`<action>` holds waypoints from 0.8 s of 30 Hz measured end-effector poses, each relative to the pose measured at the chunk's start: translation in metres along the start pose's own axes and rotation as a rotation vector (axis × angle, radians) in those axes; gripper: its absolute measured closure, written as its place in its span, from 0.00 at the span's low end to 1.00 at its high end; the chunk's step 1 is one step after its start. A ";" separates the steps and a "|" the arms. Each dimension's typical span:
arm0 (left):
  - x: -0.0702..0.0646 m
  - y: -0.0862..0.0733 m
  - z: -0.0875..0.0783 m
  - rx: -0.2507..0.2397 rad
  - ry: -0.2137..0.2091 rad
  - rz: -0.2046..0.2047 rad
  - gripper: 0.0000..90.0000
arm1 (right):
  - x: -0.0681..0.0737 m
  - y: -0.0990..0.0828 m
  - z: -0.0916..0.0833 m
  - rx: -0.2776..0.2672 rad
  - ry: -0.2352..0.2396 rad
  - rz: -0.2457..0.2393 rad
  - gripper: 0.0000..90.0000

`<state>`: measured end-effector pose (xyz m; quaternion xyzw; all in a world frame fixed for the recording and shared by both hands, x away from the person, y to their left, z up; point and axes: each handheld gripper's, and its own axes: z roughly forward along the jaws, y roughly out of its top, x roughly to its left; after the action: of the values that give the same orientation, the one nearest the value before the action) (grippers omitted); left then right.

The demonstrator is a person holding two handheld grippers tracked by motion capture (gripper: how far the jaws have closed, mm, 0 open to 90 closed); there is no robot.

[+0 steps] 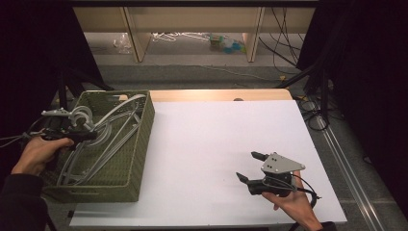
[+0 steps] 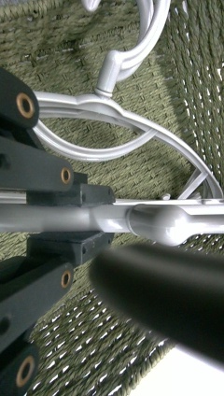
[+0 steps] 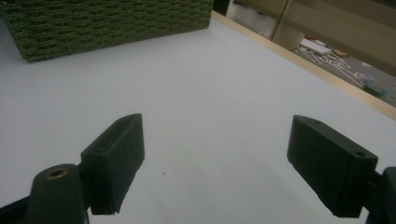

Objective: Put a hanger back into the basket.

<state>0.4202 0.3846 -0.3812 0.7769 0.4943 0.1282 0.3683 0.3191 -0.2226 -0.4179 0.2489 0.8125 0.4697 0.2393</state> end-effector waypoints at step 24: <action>0.012 0.009 0.005 0.067 0.228 0.042 0.89 | 0.000 0.000 0.001 0.004 -0.002 -0.002 0.22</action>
<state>0.4347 0.3910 -0.3806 0.7794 0.5205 0.2068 0.2809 0.3193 -0.2222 -0.4186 0.2489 0.8136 0.4675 0.2399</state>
